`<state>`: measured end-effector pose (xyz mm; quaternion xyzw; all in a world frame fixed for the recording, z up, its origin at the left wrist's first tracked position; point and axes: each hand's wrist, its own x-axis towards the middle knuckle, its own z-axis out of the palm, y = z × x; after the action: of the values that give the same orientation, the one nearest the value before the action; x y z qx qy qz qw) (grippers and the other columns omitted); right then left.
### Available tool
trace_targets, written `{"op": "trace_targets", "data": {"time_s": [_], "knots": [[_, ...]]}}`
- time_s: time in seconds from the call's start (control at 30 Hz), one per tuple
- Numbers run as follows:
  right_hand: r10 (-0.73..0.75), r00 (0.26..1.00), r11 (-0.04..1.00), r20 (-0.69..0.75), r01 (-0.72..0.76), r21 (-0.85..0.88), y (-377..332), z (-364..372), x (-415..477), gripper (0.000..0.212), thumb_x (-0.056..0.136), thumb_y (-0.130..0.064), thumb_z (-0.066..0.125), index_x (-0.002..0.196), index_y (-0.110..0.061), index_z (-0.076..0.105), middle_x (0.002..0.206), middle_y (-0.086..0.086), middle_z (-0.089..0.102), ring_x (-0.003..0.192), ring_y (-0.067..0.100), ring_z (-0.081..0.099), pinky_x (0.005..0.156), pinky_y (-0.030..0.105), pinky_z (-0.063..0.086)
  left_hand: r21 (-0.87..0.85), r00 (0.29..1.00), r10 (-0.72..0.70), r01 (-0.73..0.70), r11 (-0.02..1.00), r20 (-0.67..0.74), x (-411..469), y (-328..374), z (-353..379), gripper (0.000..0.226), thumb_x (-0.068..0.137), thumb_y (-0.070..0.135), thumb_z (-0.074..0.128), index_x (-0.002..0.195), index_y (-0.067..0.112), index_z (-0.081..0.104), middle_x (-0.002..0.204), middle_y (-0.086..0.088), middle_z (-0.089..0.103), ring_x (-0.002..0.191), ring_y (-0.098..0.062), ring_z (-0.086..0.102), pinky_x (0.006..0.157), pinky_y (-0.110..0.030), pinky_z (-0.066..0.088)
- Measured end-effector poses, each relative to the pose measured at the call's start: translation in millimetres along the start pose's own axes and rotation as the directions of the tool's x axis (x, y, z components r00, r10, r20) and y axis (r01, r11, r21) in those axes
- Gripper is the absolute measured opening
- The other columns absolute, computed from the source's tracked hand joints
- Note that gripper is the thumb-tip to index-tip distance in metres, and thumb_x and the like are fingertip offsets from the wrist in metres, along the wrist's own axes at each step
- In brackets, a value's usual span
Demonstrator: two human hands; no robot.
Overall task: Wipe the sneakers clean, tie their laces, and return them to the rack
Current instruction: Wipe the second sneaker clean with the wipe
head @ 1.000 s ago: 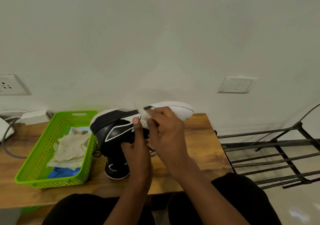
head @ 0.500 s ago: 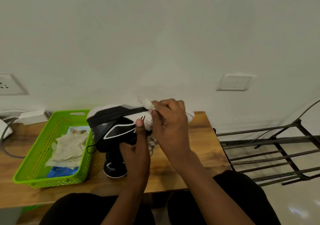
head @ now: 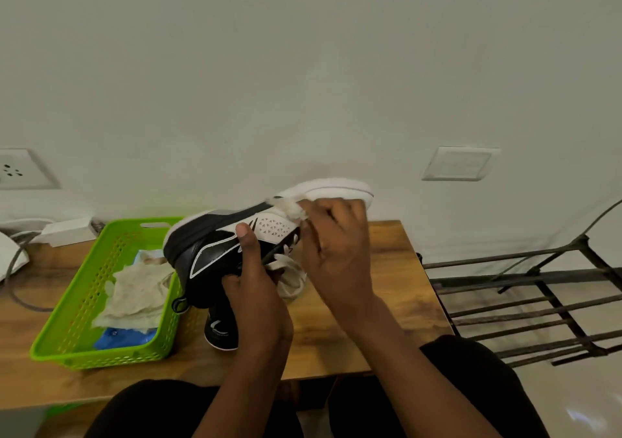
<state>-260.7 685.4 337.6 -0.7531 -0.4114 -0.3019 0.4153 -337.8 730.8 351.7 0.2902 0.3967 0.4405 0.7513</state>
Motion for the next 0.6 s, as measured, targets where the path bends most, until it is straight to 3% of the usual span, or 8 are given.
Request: {"op": "trace_targets", "data": {"time_s": [0.17,0.3,0.37,0.43,0.53,0.6], "knots": [[0.27,0.927,0.96,-0.261,-0.279,0.002,34.5,-16.1,13.9,0.023,0.09,-0.008,0.065,0.112,-0.005,0.069,0.098,0.005,0.064,0.095,0.021,0.047,0.073,0.036,0.047,0.024,1.0,-0.03,0.03,0.999,0.007,-5.2,0.1,3.3,0.027,0.09,0.047,0.065,0.098,0.022,0.059,0.105,0.003,0.073,0.094,-0.011,0.072,0.083,-0.029,0.057],[-0.018,1.0,1.0,0.003,0.018,-0.002,0.1,-3.8,-2.9,0.022,0.09,-0.006,0.062,0.11,-0.003,0.069,0.098,0.008,0.064,0.095,0.024,0.048,0.081,0.037,0.046,-0.031,0.995,-0.097,0.097,0.995,0.019,-5.0,-3.1,3.7,0.05,0.092,0.048,0.063,0.12,0.007,0.064,0.113,-0.007,0.074,0.095,-0.018,0.073,0.07,-0.027,0.055],[-0.08,0.997,0.995,0.014,0.081,-0.054,7.7,-6.3,2.6,0.024,0.091,-0.011,0.058,0.111,-0.005,0.069,0.097,0.008,0.065,0.094,0.025,0.048,0.079,0.041,0.046,-0.051,0.993,-0.12,0.12,0.991,0.008,-2.4,-3.2,2.6,0.06,0.09,0.05,0.064,0.125,0.002,0.062,0.115,-0.009,0.073,0.085,-0.018,0.071,0.061,-0.025,0.054],[0.012,0.994,0.991,-0.107,-0.026,-0.132,27.8,-11.7,11.4,0.024,0.091,-0.013,0.057,0.111,-0.005,0.07,0.097,0.008,0.065,0.094,0.026,0.048,0.076,0.043,0.045,-0.044,0.992,-0.125,0.124,0.991,-0.022,-0.7,-2.3,0.6,0.066,0.089,0.051,0.066,0.125,-0.004,0.06,0.111,-0.015,0.071,0.071,-0.016,0.065,0.052,-0.022,0.051],[0.286,0.913,0.949,-0.289,-0.312,-0.046,49.0,-25.7,22.5,0.023,0.094,-0.016,0.059,0.113,-0.006,0.068,0.097,0.007,0.063,0.095,0.018,0.043,0.074,0.038,0.046,-0.051,0.99,-0.14,0.139,0.989,-0.012,-1.6,-3.1,2.1,0.064,0.088,0.05,0.067,0.126,-0.001,0.06,0.12,-0.015,0.071,0.086,-0.02,0.069,0.056,-0.02,0.055],[0.24,0.948,0.967,-0.208,-0.252,-0.033,36.5,-21.3,17.9,0.023,0.093,-0.013,0.059,0.113,-0.005,0.067,0.098,0.007,0.062,0.096,0.019,0.043,0.076,0.036,0.045,-0.05,0.99,-0.144,0.143,0.988,-0.006,-5.5,-6.4,3.9,0.062,0.089,0.049,0.066,0.126,0.0,0.06,0.119,-0.014,0.071,0.094,-0.022,0.071,0.062,-0.021,0.058]]}}
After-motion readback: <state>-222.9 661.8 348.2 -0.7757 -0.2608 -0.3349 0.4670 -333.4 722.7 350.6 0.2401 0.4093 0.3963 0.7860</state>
